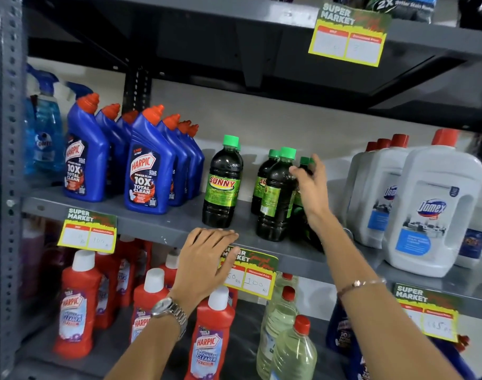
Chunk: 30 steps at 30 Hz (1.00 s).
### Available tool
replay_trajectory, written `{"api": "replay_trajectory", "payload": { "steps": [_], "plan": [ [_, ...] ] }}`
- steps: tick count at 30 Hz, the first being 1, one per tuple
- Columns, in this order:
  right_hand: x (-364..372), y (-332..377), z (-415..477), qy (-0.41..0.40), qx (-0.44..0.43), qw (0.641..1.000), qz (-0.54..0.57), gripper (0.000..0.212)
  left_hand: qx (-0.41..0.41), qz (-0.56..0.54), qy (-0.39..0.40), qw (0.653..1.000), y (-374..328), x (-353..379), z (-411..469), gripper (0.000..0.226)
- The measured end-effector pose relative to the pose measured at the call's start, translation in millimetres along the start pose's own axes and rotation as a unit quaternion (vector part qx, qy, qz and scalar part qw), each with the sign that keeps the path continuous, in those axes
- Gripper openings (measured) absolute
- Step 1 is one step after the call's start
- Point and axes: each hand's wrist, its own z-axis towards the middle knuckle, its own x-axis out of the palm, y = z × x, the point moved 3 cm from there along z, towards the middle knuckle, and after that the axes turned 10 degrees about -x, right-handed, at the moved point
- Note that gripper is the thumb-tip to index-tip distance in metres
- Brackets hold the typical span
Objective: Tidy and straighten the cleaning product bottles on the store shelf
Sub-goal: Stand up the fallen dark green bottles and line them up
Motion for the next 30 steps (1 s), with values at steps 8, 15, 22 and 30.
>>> {"api": "replay_trajectory", "payload": {
  "steps": [8,15,22,30],
  "plan": [
    [-7,7,30,0.099,-0.005,0.973,-0.208,0.083,0.0,0.006,0.014,1.0,1,2,1,0.035],
    [-3,5,27,0.128,0.06,0.985,-0.098,0.066,0.0,0.004,0.027,1.0,2,0,0,0.037],
    [-10,6,27,0.095,0.018,0.983,-0.158,0.072,-0.004,-0.005,0.032,0.999,3,1,0,0.037],
    [-7,4,26,0.119,0.036,0.988,-0.092,0.06,-0.002,-0.004,0.029,1.0,4,2,-1,0.036]
  ]
}}
